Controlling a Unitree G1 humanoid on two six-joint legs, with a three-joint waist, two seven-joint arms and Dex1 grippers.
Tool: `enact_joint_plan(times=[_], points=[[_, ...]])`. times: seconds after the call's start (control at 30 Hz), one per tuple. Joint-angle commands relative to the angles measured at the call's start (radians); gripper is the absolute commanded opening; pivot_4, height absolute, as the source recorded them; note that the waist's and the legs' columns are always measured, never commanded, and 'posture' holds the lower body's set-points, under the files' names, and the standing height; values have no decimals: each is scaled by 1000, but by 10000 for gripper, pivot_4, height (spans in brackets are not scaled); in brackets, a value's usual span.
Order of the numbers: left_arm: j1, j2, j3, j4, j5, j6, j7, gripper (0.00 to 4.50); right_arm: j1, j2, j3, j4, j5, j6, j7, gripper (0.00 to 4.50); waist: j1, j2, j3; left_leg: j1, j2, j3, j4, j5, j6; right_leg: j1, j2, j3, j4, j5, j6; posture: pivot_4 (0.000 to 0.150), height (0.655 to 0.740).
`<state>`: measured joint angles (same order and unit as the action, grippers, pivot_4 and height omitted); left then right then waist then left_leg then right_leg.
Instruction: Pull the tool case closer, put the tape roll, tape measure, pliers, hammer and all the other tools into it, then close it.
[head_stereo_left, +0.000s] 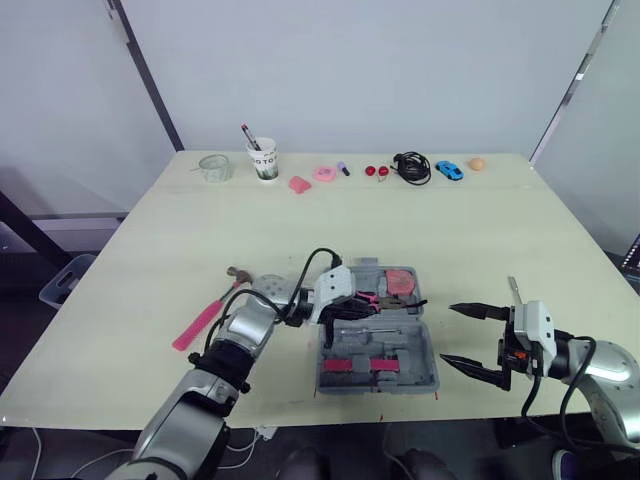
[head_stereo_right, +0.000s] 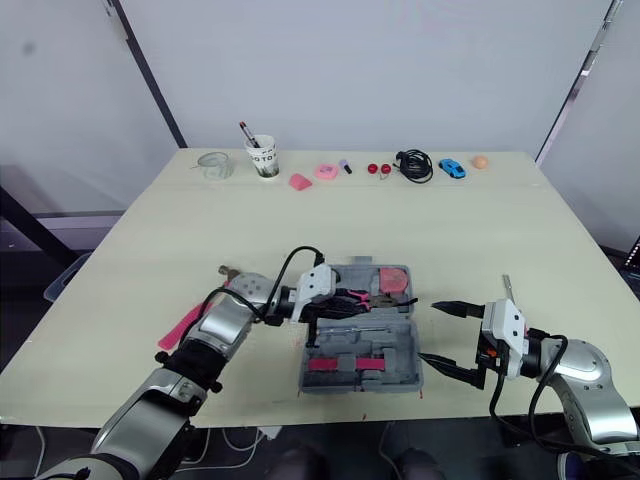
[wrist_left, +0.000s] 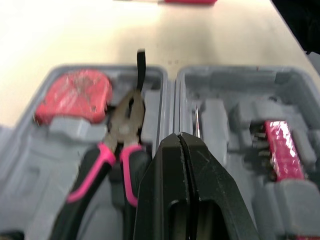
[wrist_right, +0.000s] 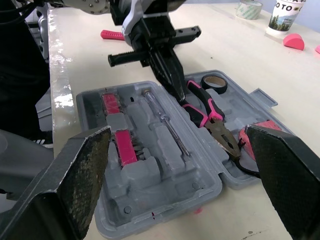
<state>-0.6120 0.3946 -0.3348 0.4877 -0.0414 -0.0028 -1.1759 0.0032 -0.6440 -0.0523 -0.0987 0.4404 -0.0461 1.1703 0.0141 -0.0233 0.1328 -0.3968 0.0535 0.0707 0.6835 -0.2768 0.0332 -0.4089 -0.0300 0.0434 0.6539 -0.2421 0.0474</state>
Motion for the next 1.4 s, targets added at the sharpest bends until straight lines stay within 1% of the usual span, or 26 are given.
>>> enact_joint_plan(times=[0.03, 0.23, 0.43, 0.53, 0.6, 0.77, 0.83, 0.93, 1.07, 1.4], points=[[4, -13, -18, 20, 22, -37, -4, 420, -11, -12, -27, -13, 17, -1, 2, 45000, 0, 0, 0, 0, 0, 0, 0, 0, 0, 0, 0, 0, 0, 0, 0, 1500, 7400], [8, -30, -46, 118, 82, -69, 38, 420, -6, -19, -32, -15, 17, -1, 4, 45000, -1, 0, 0, 0, 0, 0, 0, 0, 0, 0, 0, 0, 0, 0, 0, 1500, 7400], [27, -32, -77, 177, 137, -81, 44, 420, 9, -26, -37, -30, 21, 3, 2, 45000, 1, 1, -4, 1, 0, 0, 0, 0, 0, 1, 0, 0, 0, 0, 0, 1500, 7400], [43, -38, -69, 180, 124, -69, 41, 420, 10, -29, -37, -29, 23, 4, 2, 45000, 0, 1, -6, 2, 0, 0, 0, 0, 0, 1, 0, 0, 1, 0, 0, 1500, 7400], [52, -32, -71, 182, 130, -93, 48, 420, 9, -30, -38, -28, 24, 5, 1, 45000, 0, 2, -8, 2, 0, 0, 0, 0, 0, 1, 0, 0, 1, 0, -1, 1500, 7400], [62, -46, -16, 159, 80, -112, 69, 420, 5, -20, -40, -26, 35, 16, -7, 45000, 1, 2, -10, 2, 0, 0, 0, 0, 0, 1, 0, 0, 2, 0, -1, 1500, 7400], [78, -48, 35, 105, 29, -111, 75, 420, 4, -8, -47, -25, 48, 28, -21, 45000, -1, 2, -10, 2, 0, 0, 0, 0, 0, 1, 0, 0, 2, -1, -1, 1500, 7400], [118, -25, 99, 16, -32, -165, 78, 420, 1, 6, -63, -13, 54, 32, -57, 45000, -5, 2, -9, 2, 1, 0, 0, 0, 0, 0, 0, 1, 2, 0, -1, 1500, 7400], [170, 7, 170, -103, -89, -134, 100, 420, 1, 21, -77, -8, 46, 36, -94, 45000, -3, 2, -9, 1, 1, 0, 0, 0, 0, -1, 0, 0, 3, 0, 0, 1500, 7400], [355, 47, 351, -434, -224, 68, 276, 420, 37, 54, -154, 45, 27, 15, -212, 45000, -2, 2, -9, 1, 1, 1, 0, 0, 0, -1, -1, 0, 3, 0, 0, 1500, 7400]])
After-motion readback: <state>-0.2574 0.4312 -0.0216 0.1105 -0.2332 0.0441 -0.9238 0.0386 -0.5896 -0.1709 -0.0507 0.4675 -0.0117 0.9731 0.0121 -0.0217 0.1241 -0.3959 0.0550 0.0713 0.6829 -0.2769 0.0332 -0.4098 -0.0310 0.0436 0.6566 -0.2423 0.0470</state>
